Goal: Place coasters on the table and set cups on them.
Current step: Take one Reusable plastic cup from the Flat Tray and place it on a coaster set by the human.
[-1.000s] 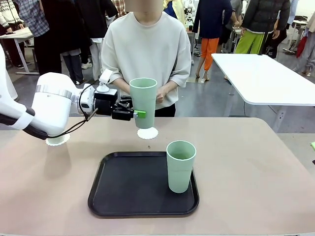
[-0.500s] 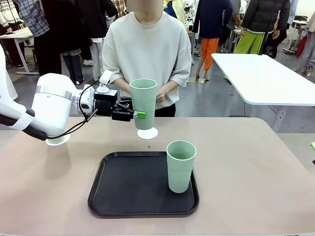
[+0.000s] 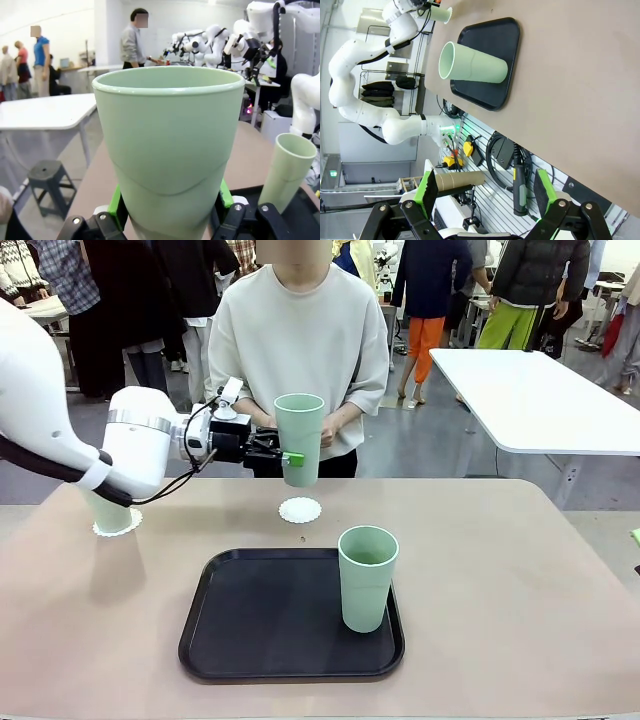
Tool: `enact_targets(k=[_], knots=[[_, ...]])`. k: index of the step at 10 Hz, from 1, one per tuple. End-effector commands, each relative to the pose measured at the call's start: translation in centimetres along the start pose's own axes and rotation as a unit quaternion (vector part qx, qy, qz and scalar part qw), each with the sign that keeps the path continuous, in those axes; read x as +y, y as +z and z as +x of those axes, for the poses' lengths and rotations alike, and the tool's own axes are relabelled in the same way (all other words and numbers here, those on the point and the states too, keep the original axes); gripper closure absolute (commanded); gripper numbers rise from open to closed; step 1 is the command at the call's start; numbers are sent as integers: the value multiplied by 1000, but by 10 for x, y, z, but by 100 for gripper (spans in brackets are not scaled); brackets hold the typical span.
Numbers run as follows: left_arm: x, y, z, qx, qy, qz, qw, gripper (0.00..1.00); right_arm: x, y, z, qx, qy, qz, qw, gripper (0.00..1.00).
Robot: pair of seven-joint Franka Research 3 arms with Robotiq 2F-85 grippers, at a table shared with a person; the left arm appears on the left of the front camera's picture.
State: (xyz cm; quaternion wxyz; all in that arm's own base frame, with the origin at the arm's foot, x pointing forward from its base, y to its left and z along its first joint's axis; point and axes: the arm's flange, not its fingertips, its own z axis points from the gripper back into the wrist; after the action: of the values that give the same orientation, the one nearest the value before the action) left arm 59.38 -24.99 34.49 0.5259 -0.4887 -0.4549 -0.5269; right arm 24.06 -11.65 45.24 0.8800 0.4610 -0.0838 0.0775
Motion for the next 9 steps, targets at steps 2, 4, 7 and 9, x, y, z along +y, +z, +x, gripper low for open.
enact_targets(k=[2,4,7,9], knots=[[31,-11,-9,9,1,-24,1000,16,-2,-2,1,-4,7,11,1000,0],[42,-6,-17,-2,-3,-38,999,16,-2,-2,1,-4,7,11,1000,0],[49,-6,-37,-16,-16,-45,999,16,-2,-2,1,-4,7,11,1000,0],[53,-10,-50,-11,-32,-42,999,16,-2,-2,1,-4,7,11,1000,0]])
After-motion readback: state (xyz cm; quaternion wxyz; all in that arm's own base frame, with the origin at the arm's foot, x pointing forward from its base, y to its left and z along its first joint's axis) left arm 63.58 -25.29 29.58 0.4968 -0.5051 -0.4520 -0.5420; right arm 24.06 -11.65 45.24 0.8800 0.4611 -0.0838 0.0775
